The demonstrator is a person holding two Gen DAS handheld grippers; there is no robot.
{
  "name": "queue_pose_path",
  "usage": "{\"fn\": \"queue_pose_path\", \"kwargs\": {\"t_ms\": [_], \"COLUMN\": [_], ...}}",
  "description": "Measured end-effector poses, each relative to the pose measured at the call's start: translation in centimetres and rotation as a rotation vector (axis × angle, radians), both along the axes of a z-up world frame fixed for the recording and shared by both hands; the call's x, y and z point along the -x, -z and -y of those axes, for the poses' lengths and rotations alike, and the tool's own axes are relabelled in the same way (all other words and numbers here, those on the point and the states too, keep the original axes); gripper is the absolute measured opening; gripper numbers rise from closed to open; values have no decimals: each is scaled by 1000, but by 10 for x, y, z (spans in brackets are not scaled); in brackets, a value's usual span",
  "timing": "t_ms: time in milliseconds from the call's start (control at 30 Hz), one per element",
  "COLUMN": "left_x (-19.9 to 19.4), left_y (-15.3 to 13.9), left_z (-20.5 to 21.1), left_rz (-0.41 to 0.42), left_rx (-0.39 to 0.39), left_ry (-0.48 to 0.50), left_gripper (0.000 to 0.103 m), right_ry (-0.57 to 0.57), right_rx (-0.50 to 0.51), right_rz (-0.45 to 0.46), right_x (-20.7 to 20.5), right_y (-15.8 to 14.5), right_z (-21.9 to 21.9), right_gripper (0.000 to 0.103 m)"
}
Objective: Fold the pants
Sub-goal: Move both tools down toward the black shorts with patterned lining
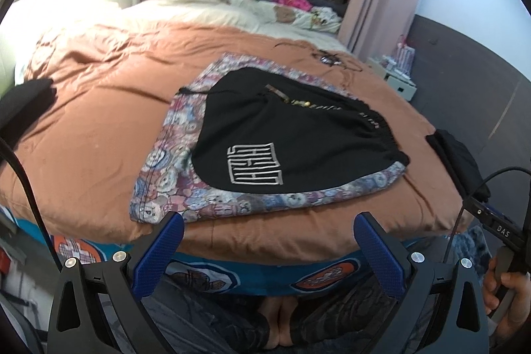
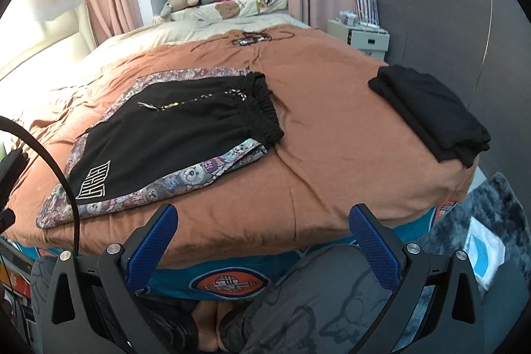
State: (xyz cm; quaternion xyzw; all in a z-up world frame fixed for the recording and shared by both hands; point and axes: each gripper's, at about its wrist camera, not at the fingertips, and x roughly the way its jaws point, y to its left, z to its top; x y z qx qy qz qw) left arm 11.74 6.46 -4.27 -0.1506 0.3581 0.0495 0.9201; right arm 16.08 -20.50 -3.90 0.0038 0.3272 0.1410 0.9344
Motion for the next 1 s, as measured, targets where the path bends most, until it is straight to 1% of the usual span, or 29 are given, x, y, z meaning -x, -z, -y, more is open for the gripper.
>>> {"fn": "queue_pose_path", "kwargs": {"t_ms": [100, 200, 400, 633, 800, 867, 1000], "left_x": [-10, -21, -35, -42, -45, -45, -42], "left_y": [9, 18, 32, 42, 53, 57, 61], "left_z": [-7, -16, -34, -46, -57, -62, -73], "left_rz": [-35, -81, -152, -187, -211, -209, -191], "left_rx": [11, 9, 8, -11, 39, 83, 129], "left_ry": [-16, -34, -98, -164, -195, -200, -246], "left_gripper": [103, 103, 103, 103, 103, 103, 103], "right_ry": [10, 38, 48, 49, 36, 31, 15], "right_rx": [-10, 13, 4, -3, -8, -16, -37], "right_rz": [-23, -31, -79, -101, -117, -127, -132], "right_x": [-11, -22, -42, -64, -79, -86, -99], "right_y": [2, 4, 10, 16, 21, 23, 25], "right_z": [2, 1, -1, -2, -6, -7, -6], "right_gripper": [103, 103, 103, 103, 103, 103, 103]}}
